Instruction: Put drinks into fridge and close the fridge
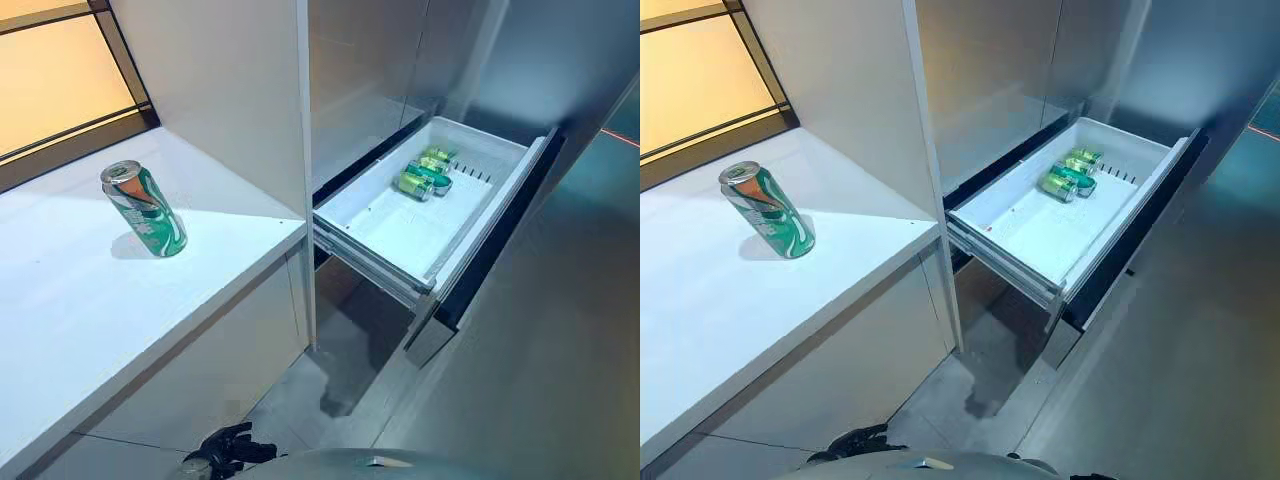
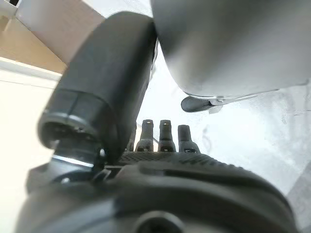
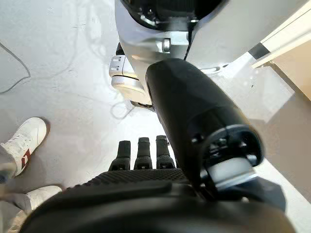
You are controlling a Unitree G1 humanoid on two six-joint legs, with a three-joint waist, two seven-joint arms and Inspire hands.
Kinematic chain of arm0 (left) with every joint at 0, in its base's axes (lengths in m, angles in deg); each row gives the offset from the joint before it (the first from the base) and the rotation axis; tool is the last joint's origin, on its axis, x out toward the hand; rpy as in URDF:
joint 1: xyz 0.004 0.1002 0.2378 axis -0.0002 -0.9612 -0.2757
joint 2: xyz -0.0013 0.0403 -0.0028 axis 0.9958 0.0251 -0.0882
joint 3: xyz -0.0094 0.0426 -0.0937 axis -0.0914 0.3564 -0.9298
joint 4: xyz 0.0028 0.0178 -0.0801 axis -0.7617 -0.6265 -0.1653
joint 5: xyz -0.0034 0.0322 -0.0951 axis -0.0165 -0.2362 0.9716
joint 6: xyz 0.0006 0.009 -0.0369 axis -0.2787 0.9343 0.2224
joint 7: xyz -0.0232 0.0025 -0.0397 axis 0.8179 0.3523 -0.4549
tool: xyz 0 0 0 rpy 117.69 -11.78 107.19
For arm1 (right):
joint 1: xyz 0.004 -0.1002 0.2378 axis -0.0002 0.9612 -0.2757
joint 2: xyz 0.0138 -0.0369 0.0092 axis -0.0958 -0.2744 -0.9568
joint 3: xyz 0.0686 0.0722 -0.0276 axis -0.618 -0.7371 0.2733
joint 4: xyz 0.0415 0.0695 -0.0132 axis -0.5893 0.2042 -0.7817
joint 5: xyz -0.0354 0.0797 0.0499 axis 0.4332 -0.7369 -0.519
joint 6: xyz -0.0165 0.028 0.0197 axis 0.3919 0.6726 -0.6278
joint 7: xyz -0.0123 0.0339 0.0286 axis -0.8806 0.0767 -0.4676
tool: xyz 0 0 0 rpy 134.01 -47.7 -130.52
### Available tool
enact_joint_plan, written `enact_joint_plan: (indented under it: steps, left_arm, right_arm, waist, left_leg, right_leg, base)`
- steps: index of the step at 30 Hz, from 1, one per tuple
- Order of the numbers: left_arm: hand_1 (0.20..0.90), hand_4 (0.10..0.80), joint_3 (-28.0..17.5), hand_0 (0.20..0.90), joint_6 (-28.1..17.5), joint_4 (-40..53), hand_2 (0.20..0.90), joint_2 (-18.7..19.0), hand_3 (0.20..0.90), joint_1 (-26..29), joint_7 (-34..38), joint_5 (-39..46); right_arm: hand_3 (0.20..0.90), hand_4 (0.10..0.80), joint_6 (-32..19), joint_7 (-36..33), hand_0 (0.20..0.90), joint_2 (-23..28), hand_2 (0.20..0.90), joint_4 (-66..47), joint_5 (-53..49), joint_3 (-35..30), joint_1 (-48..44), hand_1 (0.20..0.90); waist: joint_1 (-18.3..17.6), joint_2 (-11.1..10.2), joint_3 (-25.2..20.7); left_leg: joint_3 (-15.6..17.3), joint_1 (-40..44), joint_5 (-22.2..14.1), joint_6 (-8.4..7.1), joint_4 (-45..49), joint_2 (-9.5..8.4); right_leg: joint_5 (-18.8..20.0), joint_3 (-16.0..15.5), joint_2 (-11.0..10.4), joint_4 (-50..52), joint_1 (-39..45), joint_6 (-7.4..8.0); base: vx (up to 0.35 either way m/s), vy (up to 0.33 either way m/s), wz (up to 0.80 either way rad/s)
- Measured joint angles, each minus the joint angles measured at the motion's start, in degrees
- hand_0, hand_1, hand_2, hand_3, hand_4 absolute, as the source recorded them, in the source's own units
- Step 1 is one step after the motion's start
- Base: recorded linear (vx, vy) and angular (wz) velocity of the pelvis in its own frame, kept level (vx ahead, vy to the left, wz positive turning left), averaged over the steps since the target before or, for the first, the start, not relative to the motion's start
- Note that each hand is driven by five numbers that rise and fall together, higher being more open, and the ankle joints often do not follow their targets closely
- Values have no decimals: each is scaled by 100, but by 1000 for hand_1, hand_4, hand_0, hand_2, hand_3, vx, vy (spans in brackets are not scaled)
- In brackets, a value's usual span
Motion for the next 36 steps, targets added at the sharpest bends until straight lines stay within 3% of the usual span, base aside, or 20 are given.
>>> enact_joint_plan:
  steps: [21,29,36]
  left_arm:
    - [900,800,58,900,-312,14,900,48,900,5,-126,-16]
    - [900,800,799,900,-931,452,900,248,900,19,-384,-835]
    - [900,800,2127,900,-1612,1917,900,688,900,252,-414,-2292]
  right_arm:
    - [900,800,-1,8,900,-31,900,-1,1,1,-53,900]
    - [900,800,2,14,900,-29,900,-25,10,44,-55,900]
    - [900,800,17,107,900,24,900,-177,69,168,-45,900]
  waist:
    - [1,-57,108]
    - [-12,-67,114]
    - [-58,-65,131]
  left_leg:
    - [1,9,0,0,4,-2]
    - [10,23,0,0,8,-4]
    - [55,20,0,1,0,-7]
  right_leg:
    - [1,2,0,2,2,0]
    - [2,14,-1,3,-2,0]
    - [5,58,-1,4,-27,1]
  base:
    - [0,0,0]
    - [0,0,0]
    - [-28,20,-3]
